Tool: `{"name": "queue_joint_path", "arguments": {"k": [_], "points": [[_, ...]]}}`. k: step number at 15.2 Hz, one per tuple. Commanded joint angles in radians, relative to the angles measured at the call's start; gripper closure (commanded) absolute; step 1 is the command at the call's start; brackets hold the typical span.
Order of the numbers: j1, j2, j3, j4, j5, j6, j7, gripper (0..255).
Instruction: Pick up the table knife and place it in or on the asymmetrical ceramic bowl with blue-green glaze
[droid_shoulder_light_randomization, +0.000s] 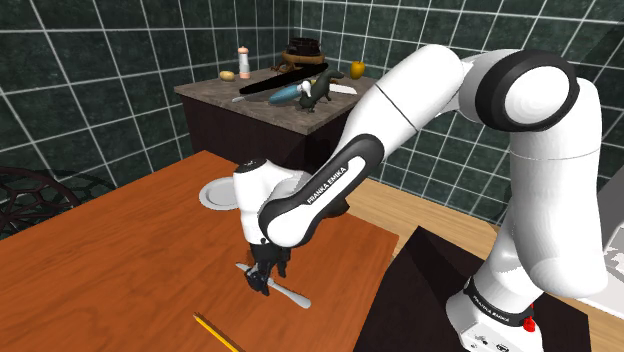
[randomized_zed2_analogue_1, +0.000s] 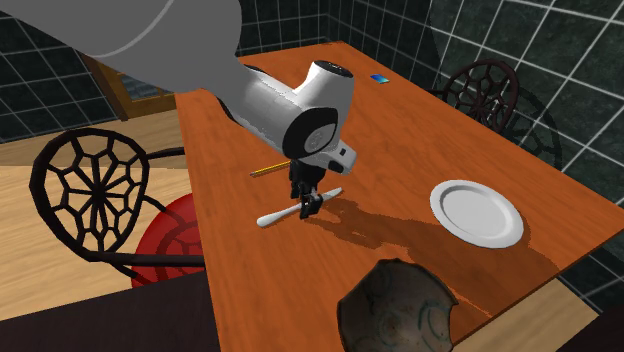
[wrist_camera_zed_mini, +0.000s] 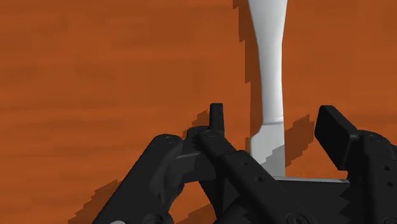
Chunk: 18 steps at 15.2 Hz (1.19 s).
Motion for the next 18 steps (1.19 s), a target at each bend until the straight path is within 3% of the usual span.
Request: {"name": "queue_joint_path", "arguments": {"k": [1, 9, 18], "points": [[0.000, 0.001, 0.000, 0.000, 0.000, 0.001, 0.000, 255], [0.000, 0.001, 0.000, -0.001, 0.000, 0.001, 0.000, 255], [-0.015, -0.088, 0.018, 0.010, 0.031, -0.096, -0.011, 255]]}}
